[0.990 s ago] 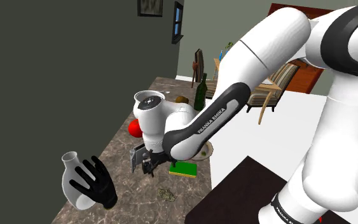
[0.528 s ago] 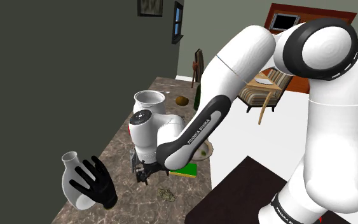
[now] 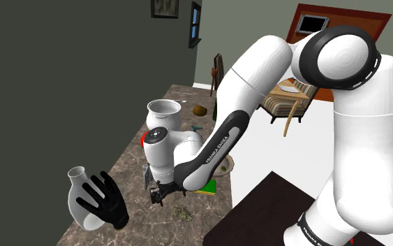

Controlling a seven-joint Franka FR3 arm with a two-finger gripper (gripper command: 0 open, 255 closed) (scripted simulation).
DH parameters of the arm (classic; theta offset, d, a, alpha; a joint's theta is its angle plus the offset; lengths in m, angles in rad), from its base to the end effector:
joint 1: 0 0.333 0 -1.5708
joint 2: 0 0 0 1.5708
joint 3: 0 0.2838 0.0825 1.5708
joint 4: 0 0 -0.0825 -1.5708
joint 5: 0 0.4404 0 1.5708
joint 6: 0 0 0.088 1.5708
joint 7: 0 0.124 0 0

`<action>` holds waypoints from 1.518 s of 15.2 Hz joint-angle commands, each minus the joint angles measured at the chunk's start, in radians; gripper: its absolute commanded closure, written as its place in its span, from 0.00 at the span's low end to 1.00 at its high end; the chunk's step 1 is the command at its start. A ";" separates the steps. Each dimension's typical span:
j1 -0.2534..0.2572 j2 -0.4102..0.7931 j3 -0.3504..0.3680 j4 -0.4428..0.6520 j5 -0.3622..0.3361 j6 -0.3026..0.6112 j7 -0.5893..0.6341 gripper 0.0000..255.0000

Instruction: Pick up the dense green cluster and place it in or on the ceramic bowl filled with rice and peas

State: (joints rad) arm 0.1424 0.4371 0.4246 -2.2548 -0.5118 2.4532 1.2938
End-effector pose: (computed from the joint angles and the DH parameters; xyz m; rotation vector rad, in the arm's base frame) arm 0.4343 0.3019 0.0749 2.9099 -0.4691 -0.0150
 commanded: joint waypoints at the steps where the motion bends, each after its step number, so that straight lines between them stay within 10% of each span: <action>1: 0.000 0.000 0.000 0.000 0.000 0.000 0.000 0.00; 3: 0.000 0.000 0.000 0.000 0.000 0.000 0.000 0.00; 4: 0.000 0.000 0.000 0.000 0.000 0.000 0.000 1.00; 13: 0.000 0.000 0.000 0.000 0.000 0.000 0.000 1.00; 14: 0.000 0.000 0.000 0.000 0.000 0.000 0.000 0.00; 18: -0.210 -0.076 0.131 -0.259 0.050 0.306 -0.374 0.00; 23: -0.146 0.001 0.048 -0.235 -0.047 0.355 -0.301 0.00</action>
State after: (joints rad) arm -0.0148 0.4251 0.4874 -2.4918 -0.5423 2.7954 0.9826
